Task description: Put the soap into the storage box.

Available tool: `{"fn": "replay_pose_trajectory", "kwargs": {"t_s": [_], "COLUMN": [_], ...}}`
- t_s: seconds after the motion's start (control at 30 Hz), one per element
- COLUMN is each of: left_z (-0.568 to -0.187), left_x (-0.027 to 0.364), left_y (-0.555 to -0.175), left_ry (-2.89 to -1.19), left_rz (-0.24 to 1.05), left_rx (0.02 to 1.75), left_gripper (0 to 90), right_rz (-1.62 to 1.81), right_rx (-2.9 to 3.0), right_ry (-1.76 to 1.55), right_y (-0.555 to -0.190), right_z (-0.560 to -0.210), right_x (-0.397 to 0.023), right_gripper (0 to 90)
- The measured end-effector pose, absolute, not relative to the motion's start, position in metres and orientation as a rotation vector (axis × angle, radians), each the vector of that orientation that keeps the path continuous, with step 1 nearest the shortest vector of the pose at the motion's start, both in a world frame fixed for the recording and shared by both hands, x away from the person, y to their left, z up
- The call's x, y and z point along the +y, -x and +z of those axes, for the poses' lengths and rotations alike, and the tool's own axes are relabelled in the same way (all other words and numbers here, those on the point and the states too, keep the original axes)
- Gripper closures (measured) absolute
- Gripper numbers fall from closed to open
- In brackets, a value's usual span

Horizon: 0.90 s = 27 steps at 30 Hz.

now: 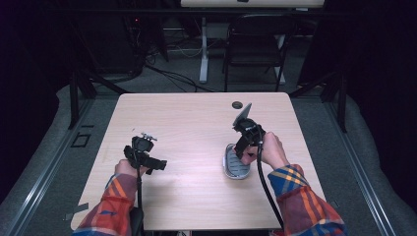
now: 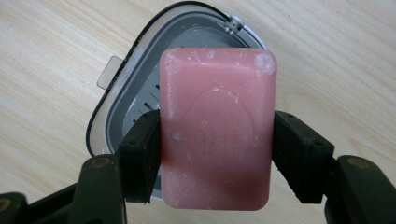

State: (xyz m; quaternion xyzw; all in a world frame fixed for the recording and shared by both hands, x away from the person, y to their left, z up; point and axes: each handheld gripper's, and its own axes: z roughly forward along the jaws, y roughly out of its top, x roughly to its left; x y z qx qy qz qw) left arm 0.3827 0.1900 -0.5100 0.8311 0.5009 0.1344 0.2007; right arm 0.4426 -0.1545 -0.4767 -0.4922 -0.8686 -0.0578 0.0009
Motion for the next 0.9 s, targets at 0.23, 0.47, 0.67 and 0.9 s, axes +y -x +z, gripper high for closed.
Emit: {"fn": "replay_pose_trajectory", "kwargs": {"t_s": [0.23, 0.47, 0.67, 0.9], "left_z": [-0.51, -0.51, -0.51, -0.51], "left_x": [0.19, 0.19, 0.19, 0.189], "left_y": [-0.382, -0.382, -0.382, -0.382], "left_ry": [-2.324, -2.326, -2.326, -2.329], "left_rz": [0.372, 0.369, 0.369, 0.368], "left_rx": [1.391, 1.389, 1.387, 1.384], "left_gripper": [0.7, 0.7, 0.7, 0.7], "right_rz": [-0.15, -0.086, -0.105, -0.115], "right_rx": [-2.732, -2.736, -2.695, -2.673], "right_ry": [1.593, 1.6, 1.632, 1.607], "right_y": [-0.442, -0.444, -0.444, -0.442], "right_z": [-0.484, -0.487, -0.49, -0.489], "right_x": [-0.144, -0.138, -0.139, -0.138], "right_gripper": [36.9, 36.9, 36.8, 36.3]}}
